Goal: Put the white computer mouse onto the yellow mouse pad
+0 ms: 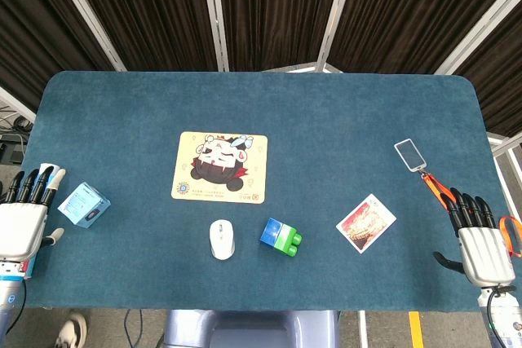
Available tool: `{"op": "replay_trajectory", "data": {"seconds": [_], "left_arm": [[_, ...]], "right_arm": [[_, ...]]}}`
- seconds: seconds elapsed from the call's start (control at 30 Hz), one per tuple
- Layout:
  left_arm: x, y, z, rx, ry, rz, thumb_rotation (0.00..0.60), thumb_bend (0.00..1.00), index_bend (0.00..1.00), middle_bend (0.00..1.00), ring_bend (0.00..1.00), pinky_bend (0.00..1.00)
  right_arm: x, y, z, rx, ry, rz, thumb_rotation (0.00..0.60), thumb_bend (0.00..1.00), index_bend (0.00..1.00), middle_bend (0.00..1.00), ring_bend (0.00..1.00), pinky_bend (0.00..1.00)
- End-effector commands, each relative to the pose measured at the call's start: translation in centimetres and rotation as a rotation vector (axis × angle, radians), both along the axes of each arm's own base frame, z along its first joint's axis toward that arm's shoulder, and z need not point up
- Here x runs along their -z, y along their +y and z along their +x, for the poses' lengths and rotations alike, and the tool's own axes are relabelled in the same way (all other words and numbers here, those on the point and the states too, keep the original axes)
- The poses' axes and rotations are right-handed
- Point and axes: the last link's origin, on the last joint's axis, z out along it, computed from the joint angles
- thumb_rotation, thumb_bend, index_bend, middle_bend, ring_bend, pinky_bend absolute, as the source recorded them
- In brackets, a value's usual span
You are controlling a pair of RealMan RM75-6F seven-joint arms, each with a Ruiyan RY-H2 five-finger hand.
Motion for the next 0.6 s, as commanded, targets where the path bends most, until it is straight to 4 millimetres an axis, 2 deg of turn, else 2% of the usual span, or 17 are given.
{"op": "replay_trajectory", "data": {"seconds": [0.03, 0.6], "left_arm": [[0.0, 0.01, -0.01, 0.0, 0.001, 0.0, 0.6, 0.11, 0.0, 0.0, 0.0, 0.0], [0.03, 0.13, -0.04, -0.003, 0.007, 0.003, 0.6, 0.11, 0.0, 0.0, 0.0, 0.0]], "right_arm": [[0.01, 0.0, 0.0, 0.0, 0.0, 0.0, 0.6, 0.09, 0.0, 0.0, 0.0, 0.0], [0.09, -0.11, 0.03, 0.002, 0.003, 0.003, 0.6, 0.09, 0.0, 0.0, 0.0, 0.0]]}}
